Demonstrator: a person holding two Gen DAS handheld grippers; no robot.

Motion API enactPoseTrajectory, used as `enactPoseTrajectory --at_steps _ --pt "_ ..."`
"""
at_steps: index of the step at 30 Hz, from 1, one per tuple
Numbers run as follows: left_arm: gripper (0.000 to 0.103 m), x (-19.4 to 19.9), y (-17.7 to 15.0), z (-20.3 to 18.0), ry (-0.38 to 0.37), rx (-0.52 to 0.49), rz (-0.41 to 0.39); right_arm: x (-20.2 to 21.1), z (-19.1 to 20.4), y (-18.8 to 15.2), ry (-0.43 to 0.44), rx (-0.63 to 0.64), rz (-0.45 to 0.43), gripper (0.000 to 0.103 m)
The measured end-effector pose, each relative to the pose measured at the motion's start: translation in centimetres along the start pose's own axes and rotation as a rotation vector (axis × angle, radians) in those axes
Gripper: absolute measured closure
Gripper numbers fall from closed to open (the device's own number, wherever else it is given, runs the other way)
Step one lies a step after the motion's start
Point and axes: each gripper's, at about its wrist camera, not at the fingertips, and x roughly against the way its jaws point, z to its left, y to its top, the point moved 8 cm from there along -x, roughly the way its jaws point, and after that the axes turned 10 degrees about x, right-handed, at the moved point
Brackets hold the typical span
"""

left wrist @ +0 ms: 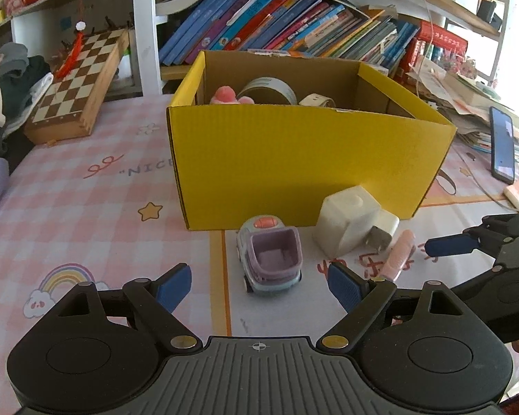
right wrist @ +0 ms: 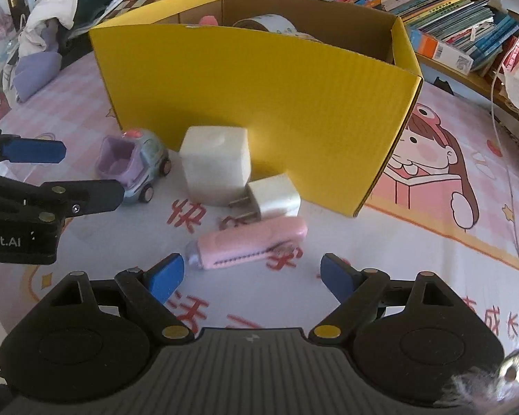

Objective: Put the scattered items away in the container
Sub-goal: 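Grasp the lavender toy car with the left tool while the right tool grasps the pink pen, then lift the toy car and pink pen and carry them over the yellow box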

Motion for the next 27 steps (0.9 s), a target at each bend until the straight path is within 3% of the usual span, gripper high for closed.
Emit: enactPoseTrajectory --at_steps 10,14,19,21,23,27 --pt "0.017 -2.0 1.0 -0.4 0.004 0.001 0.030 -1.1 -0.6 1.1 0.056 0.024 -0.016 0.018" --pt "0.022 -2.9 1.0 -0.6 0.013 -0.006 0.044 -0.9 -0.8 1.0 0.064 0.040 -0.019 0.020" --pt "0.037 -3.7 0.8 -0.5 0.009 0.002 0.076 -0.7 -1.0 0.8 0.057 0.055 -0.023 0.027" --pt "0.052 -4.0 0.5 -0.5 -0.006 0.011 0.098 -0.6 -1.1 0.6 0.056 0.052 -0.022 0.027" --pt "0.058 -4.1 0.4 -0.5 -0.013 0.016 0.104 -0.5 -1.2 0.5 0.052 0.051 -0.022 0.027" --pt "0.061 -3.8 0.4 -0.3 -0.020 0.025 0.099 0.0 -1.3 0.4 0.043 0.055 -0.031 0.027"
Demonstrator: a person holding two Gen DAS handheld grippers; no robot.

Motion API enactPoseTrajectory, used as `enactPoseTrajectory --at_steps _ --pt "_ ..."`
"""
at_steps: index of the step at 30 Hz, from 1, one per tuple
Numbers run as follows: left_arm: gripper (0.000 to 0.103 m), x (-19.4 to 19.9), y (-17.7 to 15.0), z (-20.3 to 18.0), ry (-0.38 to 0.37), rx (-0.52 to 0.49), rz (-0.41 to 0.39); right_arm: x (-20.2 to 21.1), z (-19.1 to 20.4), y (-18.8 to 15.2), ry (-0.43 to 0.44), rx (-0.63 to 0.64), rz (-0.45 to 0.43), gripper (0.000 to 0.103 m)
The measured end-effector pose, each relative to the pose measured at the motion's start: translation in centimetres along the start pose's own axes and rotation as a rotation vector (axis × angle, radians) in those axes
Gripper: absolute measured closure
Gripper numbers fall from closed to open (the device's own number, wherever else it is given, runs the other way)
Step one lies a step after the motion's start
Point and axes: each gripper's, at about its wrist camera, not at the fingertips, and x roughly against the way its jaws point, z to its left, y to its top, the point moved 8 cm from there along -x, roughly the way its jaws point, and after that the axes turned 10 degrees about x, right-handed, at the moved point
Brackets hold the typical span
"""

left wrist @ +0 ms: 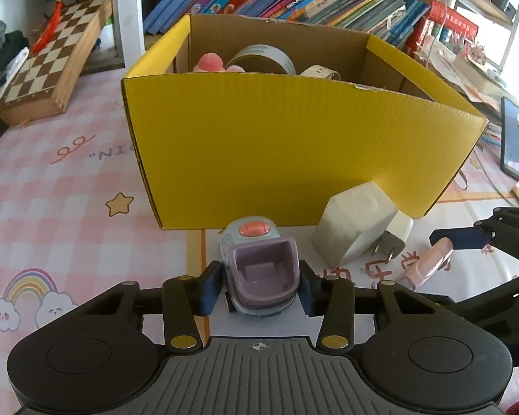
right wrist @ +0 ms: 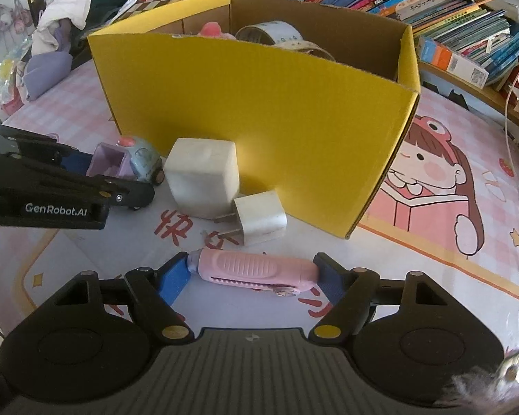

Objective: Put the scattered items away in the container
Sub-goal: 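Lift the toy car and pink pen and carry them over the yellow box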

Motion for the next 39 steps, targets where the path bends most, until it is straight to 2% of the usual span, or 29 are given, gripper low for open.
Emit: enactPoseTrajectory --at_steps 7,14,19,25,30,34,39 --pt "0.062 1.5 0.6 -0.1 -0.019 0.017 -0.033 1.7 0.2 0.7 0.011 0.038 -0.036 0.027" --pt "0.062 5.1 1.5 0.0 -0.048 0.012 -0.113 5.0 0.2 2.5 0.059 0.060 -0.119 0.027" --pt "0.062 8.0 2.7 0.0 -0.100 0.026 -0.162 8.1 -0.2 4.5 0.081 0.065 -0.200 0.027" --pt "0.062 11.9 6.9 -0.4 -0.137 0.000 -0.290 12.0 -1.3 8.8 0.073 0.099 -0.340 0.027" --pt "0.062 12.5 11.1 -0.7 -0.121 -0.049 -0.364 13.5 -3.0 13.1 0.018 0.169 -0.429 0.027" --pt "0.062 10.7 13.2 -1.1 -0.091 -0.087 -0.345 11.8 -4.2 16.3 -0.024 0.232 -0.418 0.027" --pt "0.062 7.5 13.8 -1.5 -0.086 -0.120 -0.251 7.6 -5.3 18.4 -0.021 0.311 -0.321 0.027"
